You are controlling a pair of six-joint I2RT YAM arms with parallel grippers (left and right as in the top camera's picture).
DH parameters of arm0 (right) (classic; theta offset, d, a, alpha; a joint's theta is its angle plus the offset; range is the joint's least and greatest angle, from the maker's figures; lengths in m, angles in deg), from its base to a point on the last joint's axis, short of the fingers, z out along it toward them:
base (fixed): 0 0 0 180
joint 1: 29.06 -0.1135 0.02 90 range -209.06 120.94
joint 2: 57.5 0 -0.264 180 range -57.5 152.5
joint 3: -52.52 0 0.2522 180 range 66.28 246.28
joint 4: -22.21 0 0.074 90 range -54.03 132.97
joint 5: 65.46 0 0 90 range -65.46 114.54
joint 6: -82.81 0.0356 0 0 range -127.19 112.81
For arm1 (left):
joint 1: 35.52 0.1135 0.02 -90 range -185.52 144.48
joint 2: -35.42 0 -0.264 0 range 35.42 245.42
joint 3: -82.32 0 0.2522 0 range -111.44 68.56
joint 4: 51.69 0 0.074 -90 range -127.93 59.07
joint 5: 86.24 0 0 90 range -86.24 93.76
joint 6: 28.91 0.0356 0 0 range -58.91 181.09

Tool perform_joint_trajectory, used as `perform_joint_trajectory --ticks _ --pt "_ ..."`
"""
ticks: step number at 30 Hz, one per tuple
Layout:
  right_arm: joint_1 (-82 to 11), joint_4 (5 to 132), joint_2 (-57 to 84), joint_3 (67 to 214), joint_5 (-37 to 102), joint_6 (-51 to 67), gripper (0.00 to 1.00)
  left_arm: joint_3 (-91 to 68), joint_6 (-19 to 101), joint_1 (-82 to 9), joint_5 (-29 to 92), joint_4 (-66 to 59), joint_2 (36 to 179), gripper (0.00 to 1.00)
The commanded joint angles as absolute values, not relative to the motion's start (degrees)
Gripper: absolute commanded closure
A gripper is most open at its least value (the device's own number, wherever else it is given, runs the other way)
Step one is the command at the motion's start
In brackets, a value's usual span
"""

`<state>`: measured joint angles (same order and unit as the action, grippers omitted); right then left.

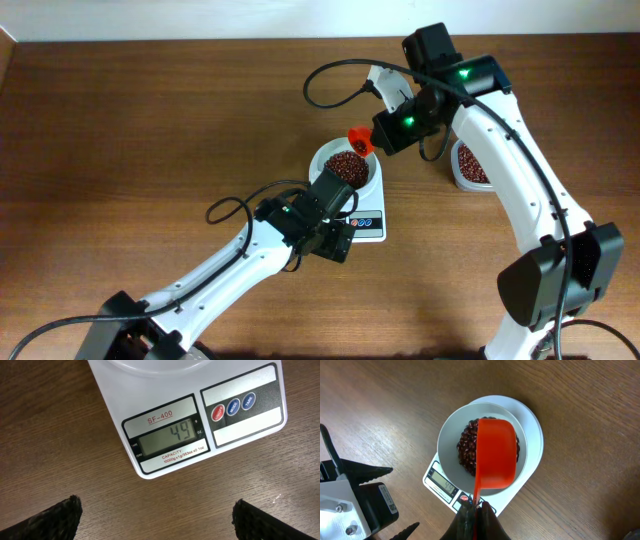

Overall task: Scoop item into bowl and weigh 50g on scale
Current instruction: 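Tip the scoop to trickle beans into the bowl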

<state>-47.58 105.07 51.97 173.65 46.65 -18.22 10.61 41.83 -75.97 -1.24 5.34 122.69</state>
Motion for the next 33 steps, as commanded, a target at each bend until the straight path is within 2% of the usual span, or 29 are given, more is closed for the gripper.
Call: perform_joint_trajectory --ticks 1,5,12,14,33 --pt "-47.4 104.9 51.6 174.5 47.1 -18.8 0.96 10.8 42.5 -76.1 -2.1 5.4 122.1 0.01" --pt "-47.5 106.0 51.6 174.5 47.5 -21.8 0.96 10.8 42.5 -76.1 -2.1 5.4 122.1 0.01" --pt "-47.4 103.0 51.6 174.5 47.3 -18.0 0.96 10.8 42.5 -76.1 -2.1 5.4 122.1 0.01" --pt "-47.4 103.7 51.6 174.5 49.4 -21.3 0.96 10.8 42.5 -76.1 -2.1 5.4 122.1 0.01" --pt "-47.4 103.3 51.6 174.5 49.4 -20.3 0.96 10.8 42.5 -76.1 -2.1 5.4 122.1 0.01"
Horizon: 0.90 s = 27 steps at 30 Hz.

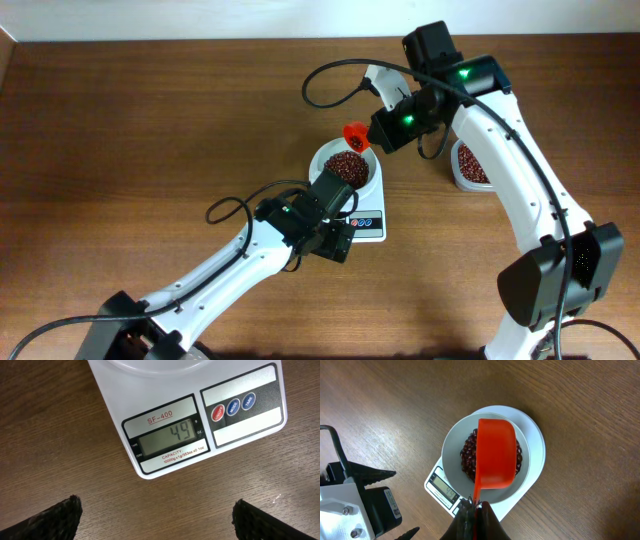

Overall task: Scoop item into bowl and weigh 50g on scale
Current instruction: 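Tip the scoop to trickle beans into the bowl, then carry the red scoop right back to the bean tub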

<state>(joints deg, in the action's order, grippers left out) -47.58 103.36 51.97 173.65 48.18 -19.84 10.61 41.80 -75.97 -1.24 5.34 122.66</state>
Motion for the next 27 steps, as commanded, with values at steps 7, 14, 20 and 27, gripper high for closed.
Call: perform_joint_trajectory --ticks 7,14,20,27 --pt "-47.4 103.2 51.6 174.5 49.4 -20.2 0.96 10.8 42.5 -76.1 -2.1 5.4 122.1 0.01" --pt "-47.4 103.2 51.6 174.5 49.4 -20.2 0.96 10.8 42.5 -76.1 -2.1 5.4 122.1 0.01" --pt "-47.4 103.2 51.6 174.5 49.4 -20.2 0.96 10.8 42.5 -76.1 -2.1 5.4 122.1 0.01" --pt "-47.0 103.2 51.6 174.5 49.4 -15.3 0.96 10.8 42.5 -76.1 -2.1 5.4 122.1 0.01"
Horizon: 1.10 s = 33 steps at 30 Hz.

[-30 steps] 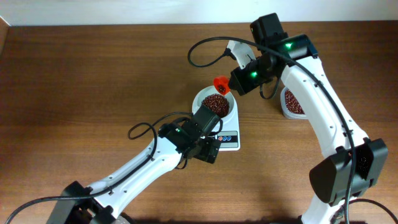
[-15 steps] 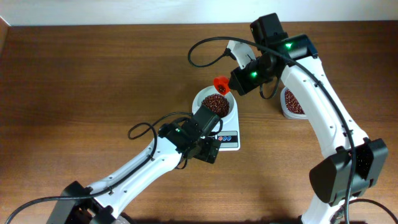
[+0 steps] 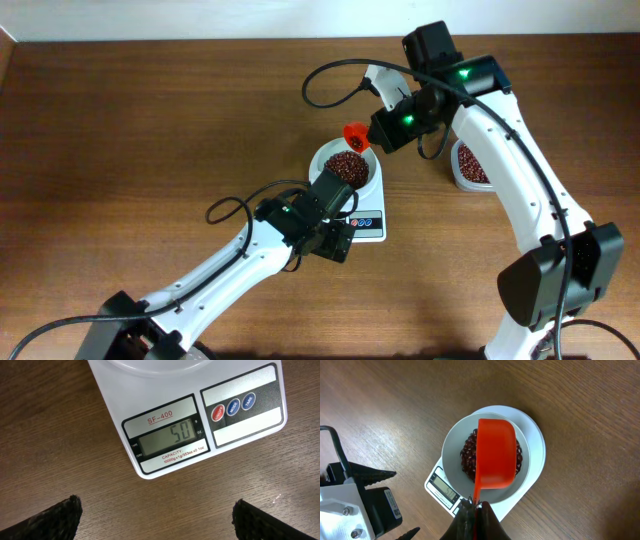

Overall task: Scoop item into bowl and weigh 50g on scale
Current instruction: 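Carry the red scoop right back to the bean tub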

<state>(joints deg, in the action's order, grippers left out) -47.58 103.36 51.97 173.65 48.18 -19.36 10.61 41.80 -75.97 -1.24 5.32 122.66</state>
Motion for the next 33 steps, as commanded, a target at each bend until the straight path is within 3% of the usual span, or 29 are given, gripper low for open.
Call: perform_joint_trajectory --ticks 1,10,20,26,33 --pt "-46.6 103.2 51.6 174.5 49.6 -13.7 0.96 10.8 42.5 -76.1 -2.1 5.4 122.1 0.01" --pt "-34.4 105.6 51.6 174.5 77.3 -12.5 0.96 10.8 42.5 -76.1 -2.1 5.4 122.1 0.01" --pt "-16.7 108.8 51.6 174.2 72.1 -12.5 0.96 10.8 42.5 -76.1 -2.1 5.4 122.1 0.01" --pt "-16.0 114.5 51.6 174.2 56.6 -12.5 0.96 10.8 42.5 -76.1 -2.1 5.4 122.1 0.01" --pt "-15.8 114.6 51.6 173.7 50.5 -12.5 0.96 10.8 42.5 -76.1 -2.1 5.4 122.1 0.01"
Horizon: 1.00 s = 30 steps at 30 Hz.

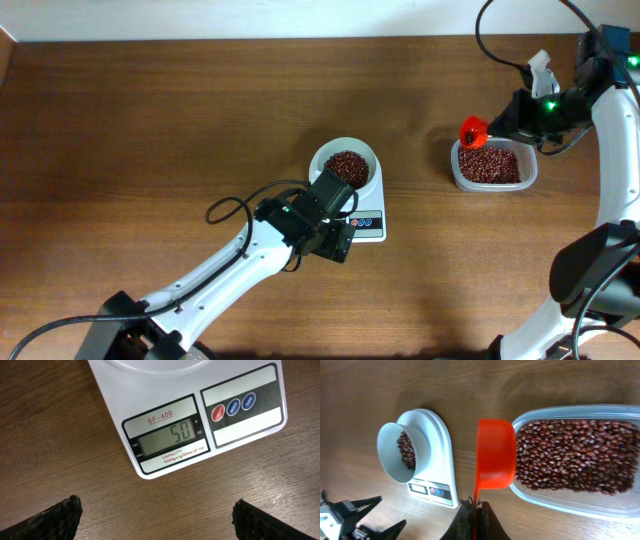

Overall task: Scoop item into bowl and weigh 50g on scale
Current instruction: 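Carry the red scoop right back to the bean tub, then lower the scoop into the beans in the tub with the right gripper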

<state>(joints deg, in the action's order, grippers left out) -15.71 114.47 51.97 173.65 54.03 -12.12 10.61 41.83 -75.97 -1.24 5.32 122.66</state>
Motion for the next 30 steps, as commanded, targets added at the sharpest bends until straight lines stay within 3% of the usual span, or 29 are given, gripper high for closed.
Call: perform_joint_trajectory --ticks 1,16,22,30 --pt "-15.8 114.6 51.6 173.1 50.3 -12.5 0.96 10.8 42.5 -76.1 -2.1 5.4 122.1 0.01" --pt "-16.0 98.2 51.6 153.8 47.2 -6.0 0.96 10.8 42.5 -76.1 -2.1 5.4 122.1 0.01" --pt "-15.9 96.9 51.6 153.8 30.7 -3.5 0.96 10.8 42.5 -76.1 -2.1 5.4 122.1 0.01" --pt "-15.8 98.3 51.6 157.2 43.0 -4.0 0.96 10.8 42.5 -76.1 -2.1 5.4 122.1 0.01"
